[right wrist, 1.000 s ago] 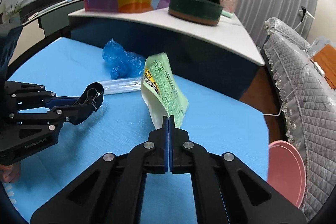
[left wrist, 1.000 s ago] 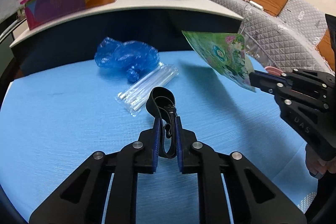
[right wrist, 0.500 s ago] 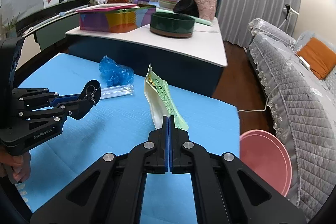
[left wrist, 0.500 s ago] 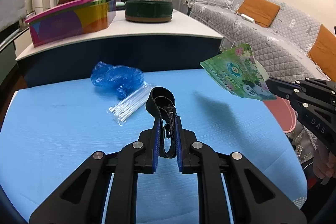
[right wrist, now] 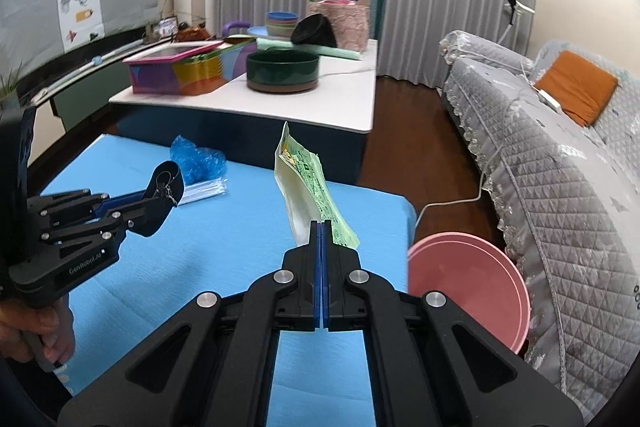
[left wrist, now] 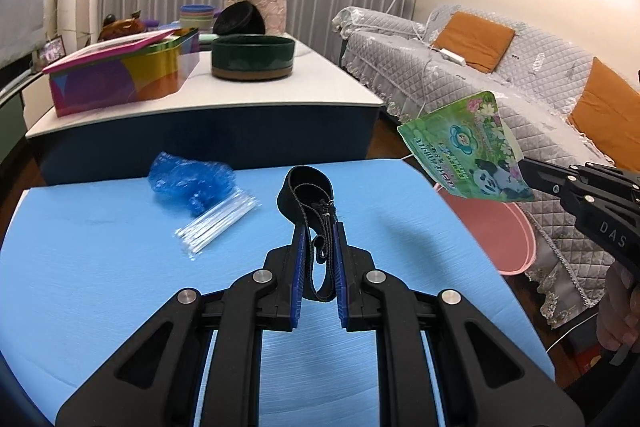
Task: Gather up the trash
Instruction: 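Carry the rubber band and green packet over the pink bin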
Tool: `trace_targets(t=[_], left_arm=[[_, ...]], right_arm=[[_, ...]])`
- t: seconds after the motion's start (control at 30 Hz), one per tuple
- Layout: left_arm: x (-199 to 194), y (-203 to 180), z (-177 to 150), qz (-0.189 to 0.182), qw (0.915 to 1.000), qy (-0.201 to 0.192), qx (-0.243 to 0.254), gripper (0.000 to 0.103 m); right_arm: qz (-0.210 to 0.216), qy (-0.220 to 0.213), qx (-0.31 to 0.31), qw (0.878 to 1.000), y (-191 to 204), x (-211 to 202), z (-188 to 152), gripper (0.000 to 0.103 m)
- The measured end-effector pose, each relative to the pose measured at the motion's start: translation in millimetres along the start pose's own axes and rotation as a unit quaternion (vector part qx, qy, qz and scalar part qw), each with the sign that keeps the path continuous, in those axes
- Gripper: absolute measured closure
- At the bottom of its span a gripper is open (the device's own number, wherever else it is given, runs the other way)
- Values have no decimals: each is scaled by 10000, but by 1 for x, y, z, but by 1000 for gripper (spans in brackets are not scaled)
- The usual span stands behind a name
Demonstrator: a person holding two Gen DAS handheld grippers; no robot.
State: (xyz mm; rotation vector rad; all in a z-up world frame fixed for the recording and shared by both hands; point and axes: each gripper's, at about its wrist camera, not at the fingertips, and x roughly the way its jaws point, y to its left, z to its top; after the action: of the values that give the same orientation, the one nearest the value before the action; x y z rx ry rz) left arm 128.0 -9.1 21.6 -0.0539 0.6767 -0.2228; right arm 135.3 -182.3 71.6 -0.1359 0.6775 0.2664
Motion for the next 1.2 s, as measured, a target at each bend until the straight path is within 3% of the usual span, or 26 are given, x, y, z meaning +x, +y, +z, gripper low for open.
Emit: trace_targets(t=[0.33,0.77,1.2], left_arm=[[-10,-32,7,-125,9997,-161,105,90],[-7,-66,31,-340,9990,-152,228,90],[19,-133,59,-854,9944,-202,582,90]], right_arm=[[-248,-244,586,9977,-42,-25,-2,103],[-685,-632,1383,9860,-118,-49,12,103],[-1028,-343,1890,9760,-178,-51,10,103]])
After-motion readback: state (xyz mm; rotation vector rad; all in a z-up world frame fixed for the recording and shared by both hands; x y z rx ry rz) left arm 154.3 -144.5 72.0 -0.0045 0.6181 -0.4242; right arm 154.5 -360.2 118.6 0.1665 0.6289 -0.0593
